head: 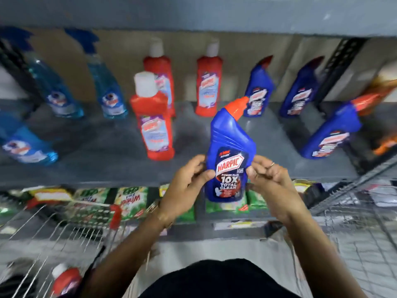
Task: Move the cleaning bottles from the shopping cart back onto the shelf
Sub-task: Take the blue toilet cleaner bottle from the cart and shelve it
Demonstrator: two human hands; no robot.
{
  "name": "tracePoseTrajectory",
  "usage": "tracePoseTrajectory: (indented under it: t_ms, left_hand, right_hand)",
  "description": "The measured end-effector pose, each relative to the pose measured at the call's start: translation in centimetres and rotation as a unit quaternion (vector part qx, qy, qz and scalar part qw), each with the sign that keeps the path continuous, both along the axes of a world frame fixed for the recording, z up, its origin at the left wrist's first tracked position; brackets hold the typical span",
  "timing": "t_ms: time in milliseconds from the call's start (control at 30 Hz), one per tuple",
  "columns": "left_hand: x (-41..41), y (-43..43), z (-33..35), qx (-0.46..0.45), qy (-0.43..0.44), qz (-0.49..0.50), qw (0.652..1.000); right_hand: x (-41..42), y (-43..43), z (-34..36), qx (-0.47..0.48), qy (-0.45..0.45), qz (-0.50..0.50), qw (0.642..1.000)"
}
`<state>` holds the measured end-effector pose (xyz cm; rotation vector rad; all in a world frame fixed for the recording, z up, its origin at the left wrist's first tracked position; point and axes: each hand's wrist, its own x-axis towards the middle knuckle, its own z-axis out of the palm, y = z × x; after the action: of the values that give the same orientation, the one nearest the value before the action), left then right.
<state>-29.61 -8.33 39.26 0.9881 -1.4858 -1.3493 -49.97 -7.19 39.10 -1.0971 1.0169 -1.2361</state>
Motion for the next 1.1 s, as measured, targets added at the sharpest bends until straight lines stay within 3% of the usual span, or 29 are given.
tracePoseTrajectory:
  t_ms: [100, 300, 733, 933, 1000, 1100]
  left_hand:
    - [-5.2, -5.3, -0.6, -0.042, -0.023, -0.040, 0.998]
    - [-13.2, -11.3, -3.3, -0.029, -0.044, -0.046, 0.998]
    - [-16.4, -13.0, -4.9, -0.041, -0.067, 0.020, 0.997]
    - [-12.5, -8.8, -5.0, -0.018, -0.072, 0.049, 0.996]
    - [-9.4, -6.3, -5.7, -0.030, -0.063, 0.098, 0.993]
    - [-3.6, -1.8, -6.4, -0.044, -0.078, 0.184, 0.979]
  right_hand:
    - [-4.4, -3.0, 0.2, -0.038, 0.021, -0.063, 0.997]
    - [-11.0, -7.7, -1.7, -0.055, 0.031, -0.124, 0.990]
    - [-13.5, -10.5, -4.8, -0.030, 0.064, -0.171, 0.983]
    - [-7.4, -4.8, -7.4, 0.004, 0.029, -0.419, 0.908]
    - [-3.4, -2.3, -7.8, -0.016, 0.093, -0.383, 0.919]
    - [3.0, 0.0, -8.9, -0.039, 0.173, -0.226, 0.958]
